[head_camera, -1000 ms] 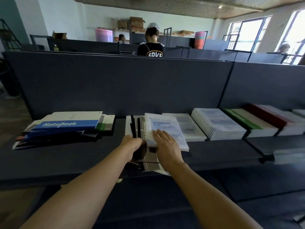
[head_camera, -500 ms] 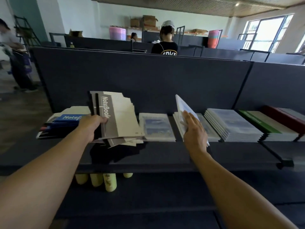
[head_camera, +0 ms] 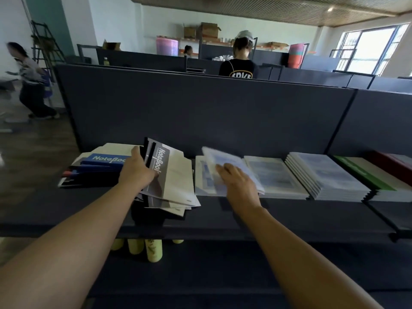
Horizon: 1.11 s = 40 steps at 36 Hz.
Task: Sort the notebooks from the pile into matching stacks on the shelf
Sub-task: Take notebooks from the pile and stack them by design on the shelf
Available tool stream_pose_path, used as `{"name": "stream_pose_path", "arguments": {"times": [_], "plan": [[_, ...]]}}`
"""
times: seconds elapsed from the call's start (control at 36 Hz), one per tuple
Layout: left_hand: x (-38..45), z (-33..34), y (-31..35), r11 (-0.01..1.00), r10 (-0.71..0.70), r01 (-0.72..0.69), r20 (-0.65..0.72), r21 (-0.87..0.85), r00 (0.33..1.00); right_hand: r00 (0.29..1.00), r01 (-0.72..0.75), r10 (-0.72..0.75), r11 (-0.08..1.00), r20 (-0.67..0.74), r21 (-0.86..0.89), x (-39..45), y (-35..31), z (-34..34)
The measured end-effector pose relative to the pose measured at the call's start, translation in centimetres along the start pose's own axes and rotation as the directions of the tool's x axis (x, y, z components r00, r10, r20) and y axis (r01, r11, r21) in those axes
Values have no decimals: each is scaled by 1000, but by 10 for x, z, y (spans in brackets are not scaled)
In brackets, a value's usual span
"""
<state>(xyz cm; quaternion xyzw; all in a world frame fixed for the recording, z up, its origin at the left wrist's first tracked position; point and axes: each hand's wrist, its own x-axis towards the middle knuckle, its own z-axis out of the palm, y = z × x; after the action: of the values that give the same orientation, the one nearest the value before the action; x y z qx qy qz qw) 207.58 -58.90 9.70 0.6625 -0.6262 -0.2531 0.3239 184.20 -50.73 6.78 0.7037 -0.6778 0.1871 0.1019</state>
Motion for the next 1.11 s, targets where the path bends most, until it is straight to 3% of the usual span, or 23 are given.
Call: {"name": "stream_pose_path", "arguments": {"times": [0.11,0.25,0.36,0.47,0.58,0.69,0.75,0.97,1.11], "plan": [[3,2,3,990,-111,114,41,-83,993,981,52,-29,992,193,-118,11,-14,20],[5,0,0,933,-271,291,120,-212,955,948,-17,42,997,315,-81,26,-10,32],[2,3,-1,908,-271,295,119,-297,955,896,-101,83,995,436,19,36,-7,32],[-1,-8,2,870,-243,289,161,-399,957,879,-244,157,960,450,141,42,-11,22],[-5,-26,10,841,-122,212,207,-497,971,895,-390,207,795,395,466,45,-23,12],[-17,-29,26,781,6,142,236,-608,972,879,-475,233,355,416,805,48,-34,5],[-22,-21,36,751,38,127,234,-648,972,872,-460,297,224,389,859,46,-32,-6],[-55,38,83,634,183,35,193,-773,964,865,-336,470,277,179,900,21,21,-58],[-76,69,89,646,289,-2,242,-763,926,850,-356,478,215,220,909,-12,51,-58]]}}
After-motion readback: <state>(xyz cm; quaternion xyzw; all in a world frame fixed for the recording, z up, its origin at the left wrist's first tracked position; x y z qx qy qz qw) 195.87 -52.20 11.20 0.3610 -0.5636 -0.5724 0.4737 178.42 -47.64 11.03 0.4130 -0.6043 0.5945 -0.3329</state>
